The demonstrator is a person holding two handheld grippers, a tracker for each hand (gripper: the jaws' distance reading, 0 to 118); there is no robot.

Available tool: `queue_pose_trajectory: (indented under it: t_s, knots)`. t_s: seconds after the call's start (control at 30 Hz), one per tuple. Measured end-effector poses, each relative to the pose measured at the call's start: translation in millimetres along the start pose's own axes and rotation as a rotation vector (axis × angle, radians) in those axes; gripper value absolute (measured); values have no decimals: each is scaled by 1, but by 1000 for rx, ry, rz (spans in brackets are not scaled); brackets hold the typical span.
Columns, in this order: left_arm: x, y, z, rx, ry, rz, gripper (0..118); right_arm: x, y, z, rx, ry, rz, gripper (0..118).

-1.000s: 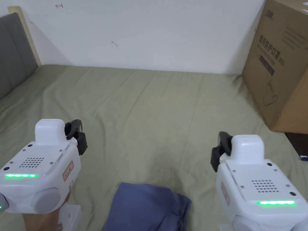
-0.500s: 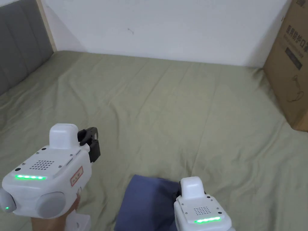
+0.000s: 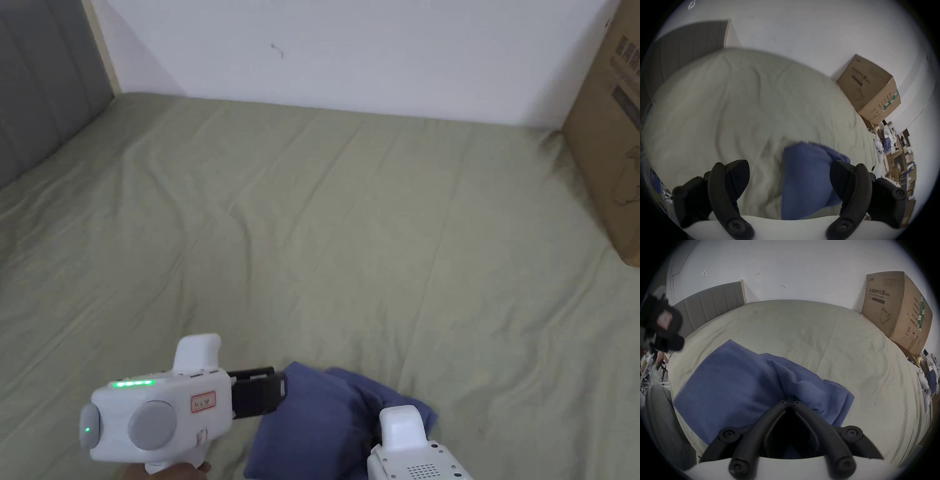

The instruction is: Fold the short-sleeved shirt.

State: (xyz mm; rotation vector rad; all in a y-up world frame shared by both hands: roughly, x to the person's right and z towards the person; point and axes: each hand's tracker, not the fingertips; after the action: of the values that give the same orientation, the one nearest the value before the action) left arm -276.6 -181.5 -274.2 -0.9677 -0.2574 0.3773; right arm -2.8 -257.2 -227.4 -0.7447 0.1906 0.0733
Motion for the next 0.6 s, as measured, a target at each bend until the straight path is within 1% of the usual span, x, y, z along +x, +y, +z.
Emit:
queue_pose_trajectory:
  t_s: [0.13, 0.2, 0.23, 0.27, 0.33, 0.37, 0.4, 0.43, 0.47, 0.5, 0.53, 0.6]
  knots:
    - [-10, 0, -31, -119, -36, 35, 103, 3, -2, 2, -2, 16, -10, 0]
    - [-14, 3, -45, -182, -61, 37, 101, 4, -3, 3, -6, 23, -17, 0]
    - [-15, 3, -49, -205, -77, 40, 94, 5, -3, 5, -7, 26, -21, 0]
    - [-15, 2, -55, -241, -95, 31, 81, 6, -3, 2, -7, 28, -25, 0]
    - [-14, -1, -64, -279, -140, 36, 46, 8, -4, 3, -8, 32, -33, 0]
    - [-11, -4, -66, -290, -160, 41, 44, 8, -4, 4, -9, 32, -38, 0]
    - [-10, -5, -67, -276, -141, 35, 41, 8, -4, 1, -10, 32, -46, 0]
    - [-10, -6, -69, -277, -141, 22, 28, 8, -4, 1, -11, 33, -56, 0]
    - [-13, -5, -70, -281, -163, 36, 22, 10, -5, 2, -11, 37, -67, 0]
    - [-15, -5, -70, -289, -192, 92, 21, 11, -4, 2, -11, 42, -79, 0]
    - [-16, -5, -69, -284, -179, 105, 19, 12, -2, 2, -12, 47, -92, 0]
    - [-14, -2, -63, -286, -177, 74, 17, 16, 2, 6, -17, 64, -121, 0]
